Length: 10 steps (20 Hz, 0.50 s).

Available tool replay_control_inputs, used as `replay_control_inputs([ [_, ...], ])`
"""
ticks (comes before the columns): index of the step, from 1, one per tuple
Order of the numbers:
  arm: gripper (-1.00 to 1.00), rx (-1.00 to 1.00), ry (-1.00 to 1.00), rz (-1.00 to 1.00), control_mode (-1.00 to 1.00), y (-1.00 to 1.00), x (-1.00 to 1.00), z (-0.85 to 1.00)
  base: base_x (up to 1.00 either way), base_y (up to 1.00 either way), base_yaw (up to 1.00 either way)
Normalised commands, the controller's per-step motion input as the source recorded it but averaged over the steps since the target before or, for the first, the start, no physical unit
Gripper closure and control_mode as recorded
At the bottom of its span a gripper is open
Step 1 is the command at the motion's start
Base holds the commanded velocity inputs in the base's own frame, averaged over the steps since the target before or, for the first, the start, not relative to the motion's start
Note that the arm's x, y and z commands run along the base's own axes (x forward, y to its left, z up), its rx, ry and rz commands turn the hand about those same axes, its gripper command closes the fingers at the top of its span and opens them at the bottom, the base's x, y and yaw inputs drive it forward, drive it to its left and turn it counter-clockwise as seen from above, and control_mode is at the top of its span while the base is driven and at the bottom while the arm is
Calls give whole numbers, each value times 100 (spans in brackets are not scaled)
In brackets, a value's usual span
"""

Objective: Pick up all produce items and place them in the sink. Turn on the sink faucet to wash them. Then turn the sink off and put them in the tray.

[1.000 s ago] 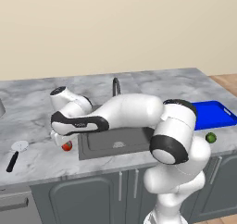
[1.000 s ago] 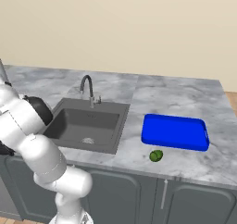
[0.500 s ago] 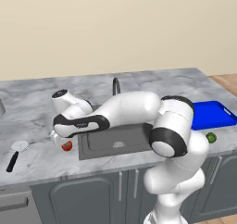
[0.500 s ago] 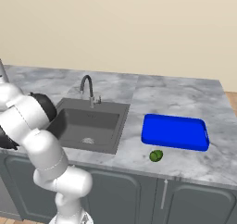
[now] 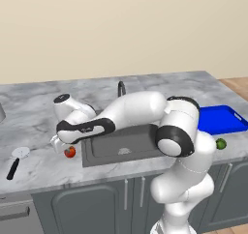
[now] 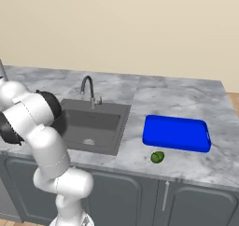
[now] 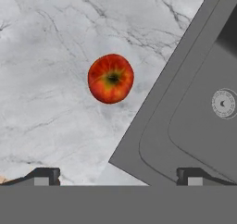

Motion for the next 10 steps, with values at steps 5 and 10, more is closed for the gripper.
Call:
replay_control_inputs([
  [5,-100,0,0,0,-100,1,13,-14,0,0,0],
  [10,-100,0,0,0,-100,2,11,-18,0,0,0],
])
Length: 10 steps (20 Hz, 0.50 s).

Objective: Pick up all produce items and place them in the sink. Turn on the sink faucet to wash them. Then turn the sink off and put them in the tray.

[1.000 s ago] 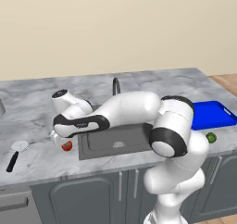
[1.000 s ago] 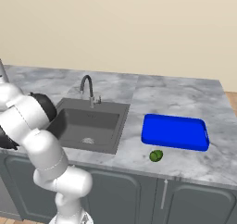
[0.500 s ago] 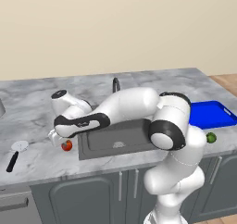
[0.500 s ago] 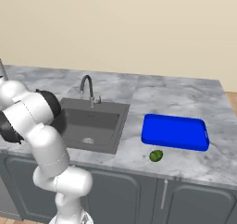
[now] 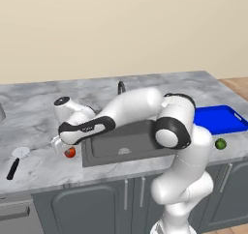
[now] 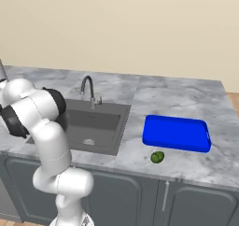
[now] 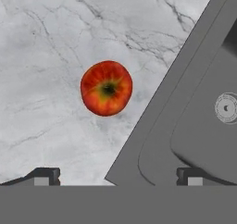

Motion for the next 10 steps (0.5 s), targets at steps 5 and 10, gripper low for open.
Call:
replay_control_inputs([
  [5,-100,0,0,0,-100,6,13,-16,0,0,0],
  [10,-100,0,-1,0,-100,11,13,-16,0,0,0],
])
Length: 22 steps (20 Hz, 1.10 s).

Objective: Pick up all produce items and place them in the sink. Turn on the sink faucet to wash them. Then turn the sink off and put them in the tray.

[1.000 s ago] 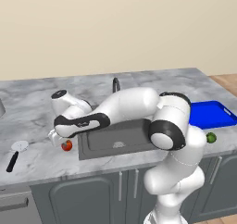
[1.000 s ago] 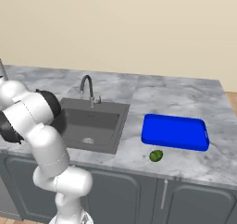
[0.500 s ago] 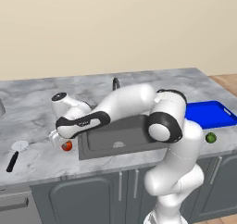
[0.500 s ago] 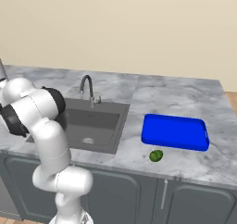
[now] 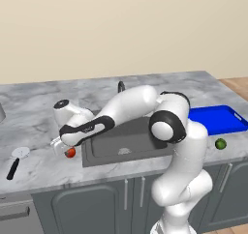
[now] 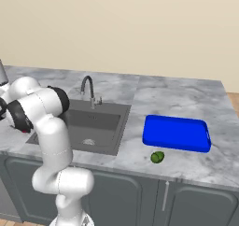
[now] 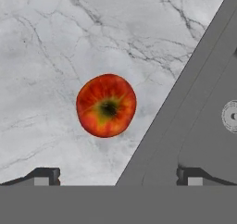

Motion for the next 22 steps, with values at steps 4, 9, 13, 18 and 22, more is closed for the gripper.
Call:
replay_control_inputs([
  [4,-100,0,-6,0,-100,12,8,-12,0,0,0],
  [9,-100,0,-8,0,-100,9,5,-11,0,0,0],
  [13,-100,0,-9,0,-100,2,6,-14,0,0,0],
  [18,-100,0,-8,0,-100,0,12,-14,0,0,0],
  [22,-100,0,-7,0,-100,1,16,-7,0,0,0],
])
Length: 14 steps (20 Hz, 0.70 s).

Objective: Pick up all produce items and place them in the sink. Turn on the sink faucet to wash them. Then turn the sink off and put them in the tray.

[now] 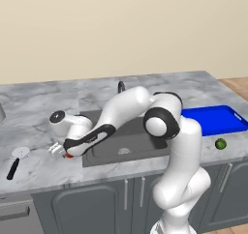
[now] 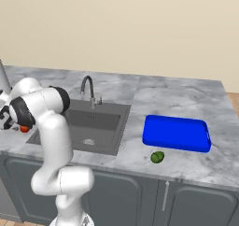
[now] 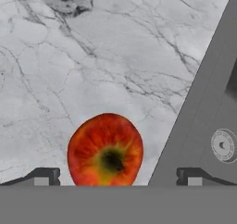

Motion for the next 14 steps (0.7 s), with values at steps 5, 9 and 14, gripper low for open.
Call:
replay_control_inputs([
  [5,-100,0,-5,0,-100,11,3,-8,0,0,0],
  [9,-100,1,-3,0,-100,10,0,-8,0,0,0],
  [14,100,1,0,0,-100,2,0,-12,0,0,0],
])
